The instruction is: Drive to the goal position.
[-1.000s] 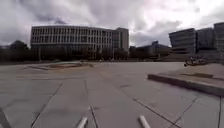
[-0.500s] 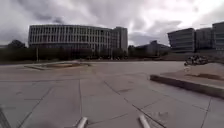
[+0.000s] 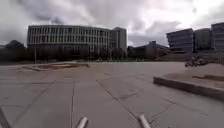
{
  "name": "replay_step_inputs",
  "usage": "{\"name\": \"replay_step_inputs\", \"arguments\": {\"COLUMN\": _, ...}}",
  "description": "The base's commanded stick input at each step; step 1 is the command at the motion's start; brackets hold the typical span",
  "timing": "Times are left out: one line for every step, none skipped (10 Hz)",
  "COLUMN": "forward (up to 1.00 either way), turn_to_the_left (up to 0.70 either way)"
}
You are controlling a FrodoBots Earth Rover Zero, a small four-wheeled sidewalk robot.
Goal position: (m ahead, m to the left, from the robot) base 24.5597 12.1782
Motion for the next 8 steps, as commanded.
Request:
{"name": "replay_step_inputs", "arguments": {"forward": 0.70, "turn_to_the_left": 0.01}}
{"name": "replay_step_inputs", "arguments": {"forward": 0.70, "turn_to_the_left": 0.01}}
{"name": "replay_step_inputs", "arguments": {"forward": 0.70, "turn_to_the_left": 0.01}}
{"name": "replay_step_inputs", "arguments": {"forward": 0.70, "turn_to_the_left": 0.01}}
{"name": "replay_step_inputs", "arguments": {"forward": 0.70, "turn_to_the_left": 0.01}}
{"name": "replay_step_inputs", "arguments": {"forward": 0.70, "turn_to_the_left": 0.01}}
{"name": "replay_step_inputs", "arguments": {"forward": 0.70, "turn_to_the_left": 0.01}}
{"name": "replay_step_inputs", "arguments": {"forward": 0.70, "turn_to_the_left": 0.01}}
